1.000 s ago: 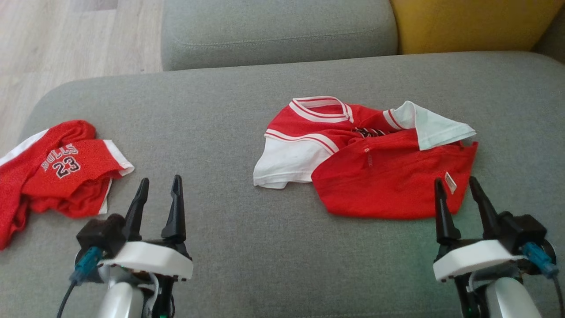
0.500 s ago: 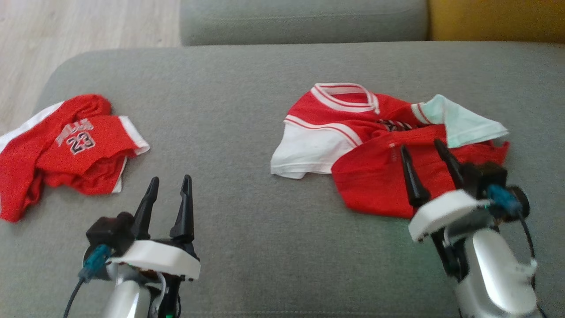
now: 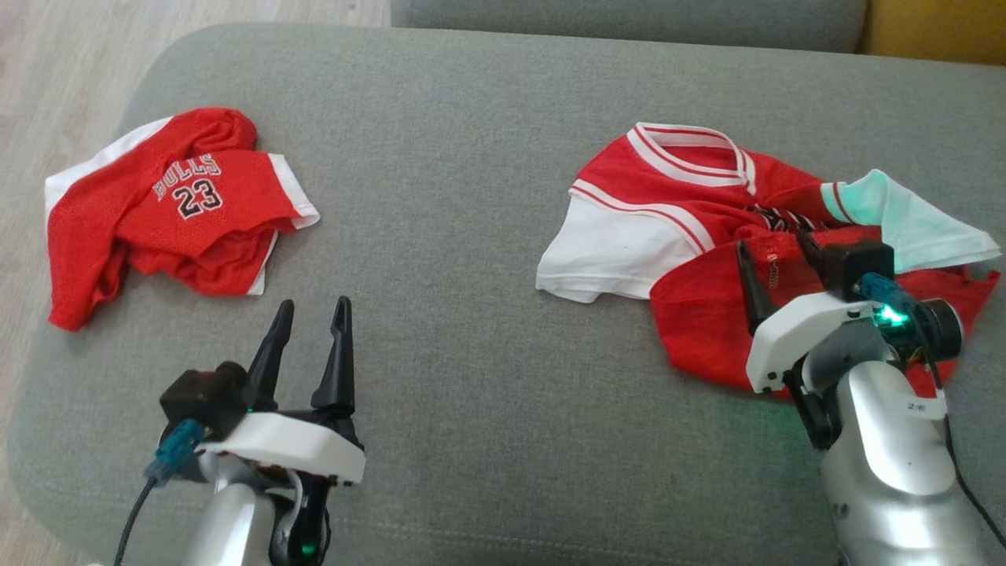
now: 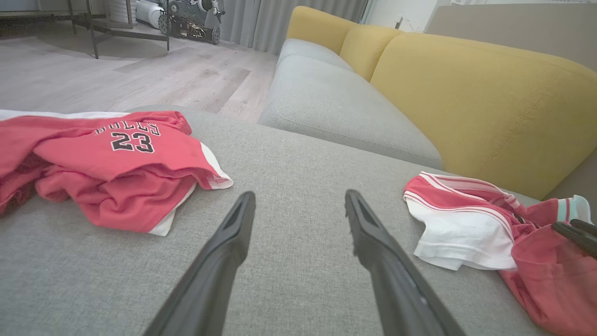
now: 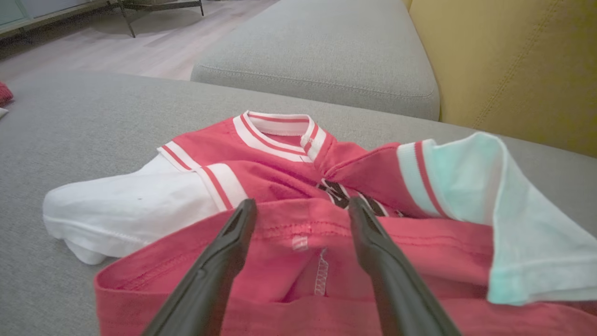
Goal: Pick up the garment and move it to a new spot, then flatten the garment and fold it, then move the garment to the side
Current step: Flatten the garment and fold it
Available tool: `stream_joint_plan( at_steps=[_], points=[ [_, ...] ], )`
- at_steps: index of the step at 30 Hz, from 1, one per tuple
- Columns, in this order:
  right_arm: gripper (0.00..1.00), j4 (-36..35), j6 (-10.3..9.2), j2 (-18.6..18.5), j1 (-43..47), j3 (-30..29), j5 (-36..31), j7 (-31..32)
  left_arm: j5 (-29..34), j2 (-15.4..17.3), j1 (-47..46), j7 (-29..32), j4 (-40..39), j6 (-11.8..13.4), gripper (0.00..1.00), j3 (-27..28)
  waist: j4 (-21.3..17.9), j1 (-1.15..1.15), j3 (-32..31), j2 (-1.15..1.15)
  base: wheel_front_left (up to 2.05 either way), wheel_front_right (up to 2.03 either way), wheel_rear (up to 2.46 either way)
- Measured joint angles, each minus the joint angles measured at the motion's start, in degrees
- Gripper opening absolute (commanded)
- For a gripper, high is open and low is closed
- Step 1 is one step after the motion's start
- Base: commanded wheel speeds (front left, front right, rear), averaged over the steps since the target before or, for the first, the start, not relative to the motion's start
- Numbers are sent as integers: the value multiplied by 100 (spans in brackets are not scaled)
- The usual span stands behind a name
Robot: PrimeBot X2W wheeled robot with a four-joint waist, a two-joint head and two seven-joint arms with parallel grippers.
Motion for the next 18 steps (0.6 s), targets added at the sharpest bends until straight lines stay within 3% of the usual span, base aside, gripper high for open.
stream_joint_plan(
  at_steps=[3, 4, 5, 18],
  points=[
    [100, 190, 0, 0, -28, -48, -96, -3, 0, 0, -4, 0, -1, 2, 100, -3, 34, 0, 57, 0, 0, 0, 0],
    [22, 225, 0, 0, -28, -31, -93, -13, 0, 0, -6, 0, 0, 5, 100, -3, 30, 0, 63, 0, 0, 0, 0],
    [0, 235, 0, 0, -28, 14, -91, -44, 0, 0, -8, 0, 0, 5, 100, -3, 21, 0, 67, 0, 0, 0, 0],
    [0, -142, 0, -4, -163, 559, 145, -641, 0, -1, -15, 0, 46, 9, 100, -5, -202, 0, -103, 0, 0, 0, 0]
  ],
)
